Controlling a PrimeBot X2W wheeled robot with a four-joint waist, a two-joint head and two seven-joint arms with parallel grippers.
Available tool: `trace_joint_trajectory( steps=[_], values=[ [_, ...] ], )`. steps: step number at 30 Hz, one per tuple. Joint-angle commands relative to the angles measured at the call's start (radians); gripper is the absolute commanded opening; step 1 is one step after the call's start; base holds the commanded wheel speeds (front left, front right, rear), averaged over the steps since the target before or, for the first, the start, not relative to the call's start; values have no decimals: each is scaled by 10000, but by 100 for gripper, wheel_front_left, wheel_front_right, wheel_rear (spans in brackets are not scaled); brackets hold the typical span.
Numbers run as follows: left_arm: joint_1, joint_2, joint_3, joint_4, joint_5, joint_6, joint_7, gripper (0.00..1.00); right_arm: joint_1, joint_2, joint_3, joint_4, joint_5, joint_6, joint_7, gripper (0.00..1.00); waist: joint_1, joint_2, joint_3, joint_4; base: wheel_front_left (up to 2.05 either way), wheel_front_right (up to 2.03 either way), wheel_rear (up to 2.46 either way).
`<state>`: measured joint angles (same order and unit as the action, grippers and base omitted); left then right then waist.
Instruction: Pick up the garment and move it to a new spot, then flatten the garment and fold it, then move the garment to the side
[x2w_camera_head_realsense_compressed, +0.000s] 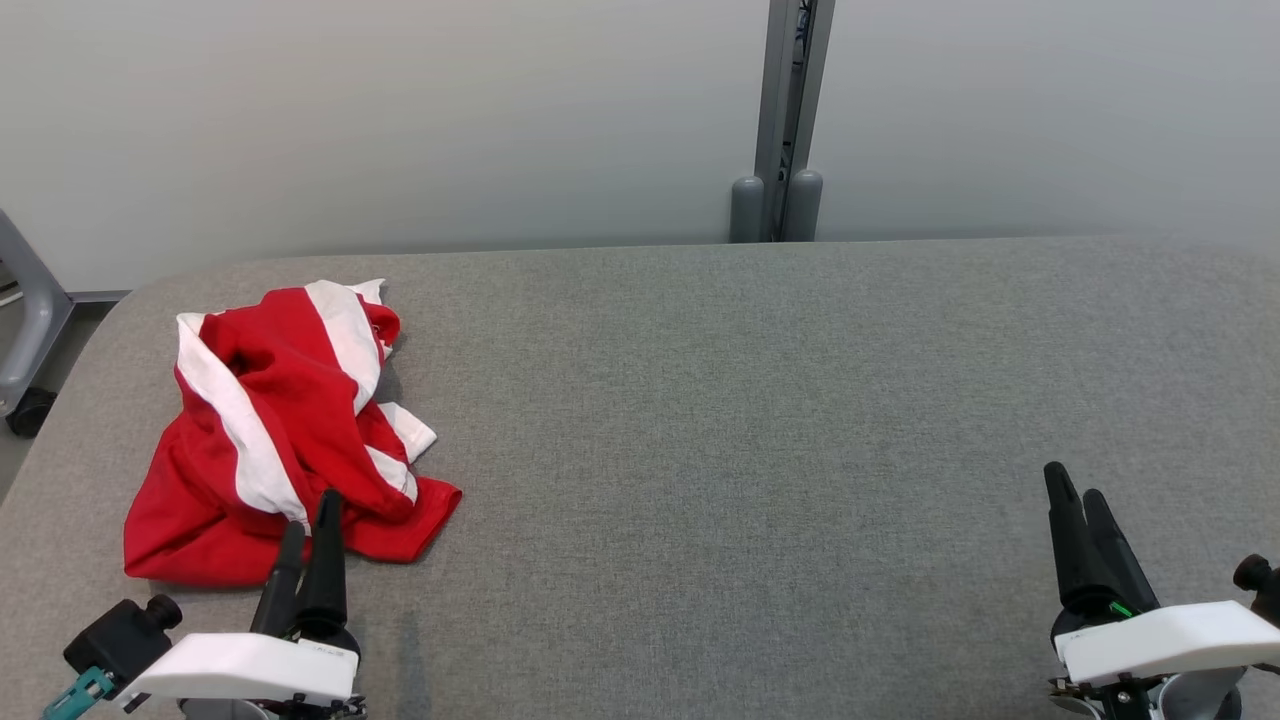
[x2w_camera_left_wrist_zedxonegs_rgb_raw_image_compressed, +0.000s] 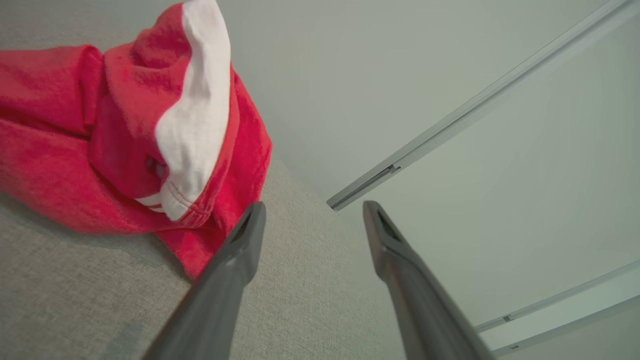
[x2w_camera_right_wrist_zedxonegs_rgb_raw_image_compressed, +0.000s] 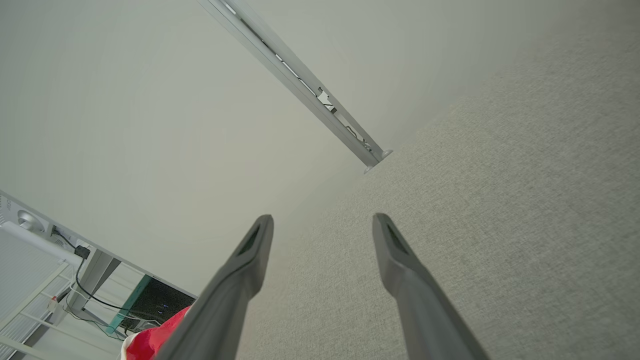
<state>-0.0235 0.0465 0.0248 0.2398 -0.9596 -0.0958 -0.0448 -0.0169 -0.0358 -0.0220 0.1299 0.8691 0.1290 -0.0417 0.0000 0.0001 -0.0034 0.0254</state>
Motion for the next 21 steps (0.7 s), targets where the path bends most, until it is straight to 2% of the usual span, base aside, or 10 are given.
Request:
trace_joint_trajectory(
  steps=[1, 21],
  values=[
    [-46, 92, -15, -154, 280, 15, -58, 100, -83, -101, 14, -227, -276, 13, -92, 100, 0, -1, -1, 3, 0, 0, 0],
    [265, 340, -158, -301, 3192, 165, -712, 100, 213, -126, -225, -480, -3057, 17, -745, 100, 0, -1, -29, 36, 0, 0, 0]
  ],
)
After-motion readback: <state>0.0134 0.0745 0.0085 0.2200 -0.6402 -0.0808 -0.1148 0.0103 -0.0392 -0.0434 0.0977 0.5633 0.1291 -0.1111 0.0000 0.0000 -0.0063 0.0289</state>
